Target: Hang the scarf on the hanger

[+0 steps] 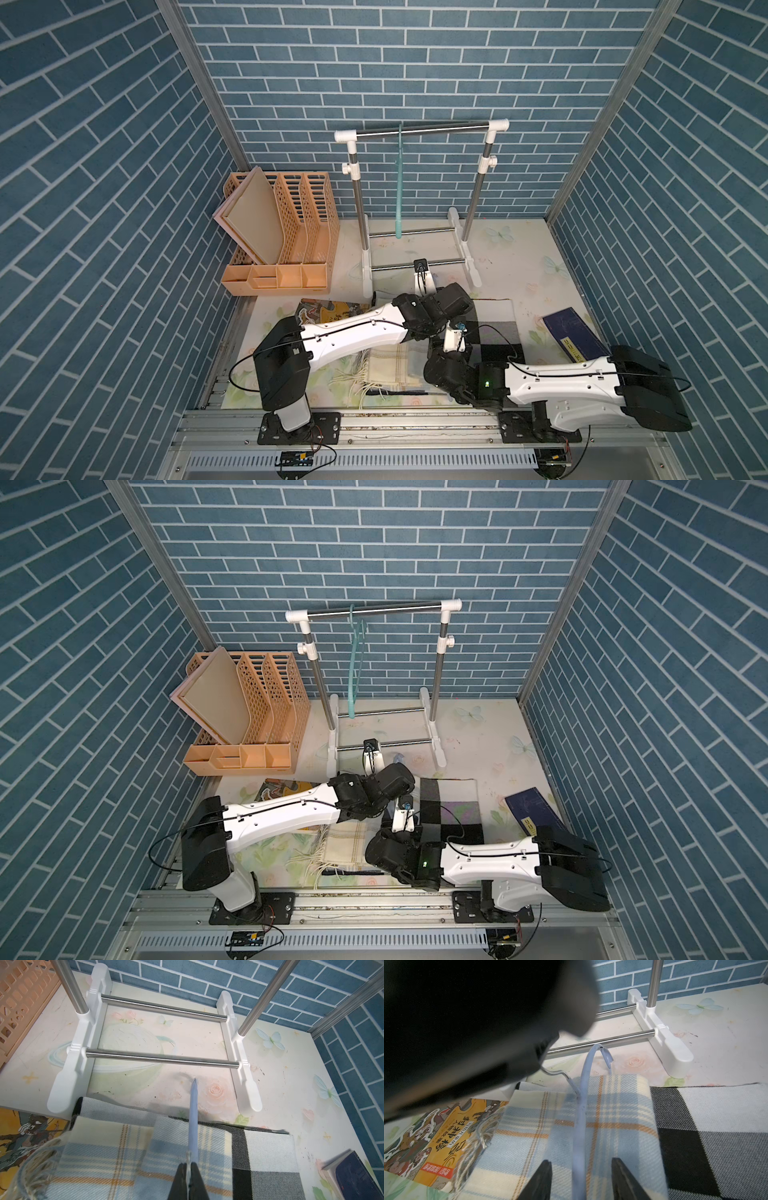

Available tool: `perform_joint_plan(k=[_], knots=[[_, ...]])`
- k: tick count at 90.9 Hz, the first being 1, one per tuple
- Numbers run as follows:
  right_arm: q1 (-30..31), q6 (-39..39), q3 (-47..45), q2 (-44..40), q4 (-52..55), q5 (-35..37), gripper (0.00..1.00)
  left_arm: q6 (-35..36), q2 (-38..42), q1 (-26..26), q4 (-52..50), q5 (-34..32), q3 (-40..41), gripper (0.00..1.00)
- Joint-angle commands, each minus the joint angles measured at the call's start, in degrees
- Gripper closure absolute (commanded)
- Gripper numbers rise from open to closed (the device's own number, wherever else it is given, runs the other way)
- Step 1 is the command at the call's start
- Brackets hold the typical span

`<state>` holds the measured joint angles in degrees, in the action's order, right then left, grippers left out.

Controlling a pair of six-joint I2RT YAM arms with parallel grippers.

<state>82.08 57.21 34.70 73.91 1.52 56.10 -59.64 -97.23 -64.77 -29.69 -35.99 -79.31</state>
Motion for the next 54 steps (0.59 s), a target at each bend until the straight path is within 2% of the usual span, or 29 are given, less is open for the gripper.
perform_joint_plan(k=[1, 12, 22, 34, 43, 51, 54], knots=[[-1.1, -2.1, -1.4, 1.9, 6.2, -10.2, 0.62, -0.9, 0.2, -2.9, 2.6, 6.4, 0.1, 1.0], [-1.1, -2.1, -0.5, 2.5, 8.2, -10.4, 0.86, -1.0, 0.4, -2.9, 2.8, 6.7, 0.0, 1.0], [-1.1, -1.2, -1.5, 1.2, 8.9, -11.3, 1.0, -0.9, 0.8, -2.9, 3.0, 7.2, 0.2, 1.0], [-1.1, -0.2, -3.6, -1.3, 9.3, -11.7, 1.0, -1.1, 1.8, -2.9, 3.9, 7.8, 1.2, 1.0], [-1.2, 0.0, -5.1, -3.5, 8.8, -12.4, 1.0, -0.9, 2.6, -2.9, 4.4, 8.2, 1.7, 0.92], [-1.3, 0.2, -6.2, -5.0, 8.2, -12.9, 1.0, -0.8, 3.4, -2.9, 4.6, 8.3, 2.1, 0.74], [-1.3, 0.2, -6.6, -5.6, 7.9, -13.3, 1.0, -0.8, 3.6, -2.9, 4.8, 8.3, 2.3, 0.65]])
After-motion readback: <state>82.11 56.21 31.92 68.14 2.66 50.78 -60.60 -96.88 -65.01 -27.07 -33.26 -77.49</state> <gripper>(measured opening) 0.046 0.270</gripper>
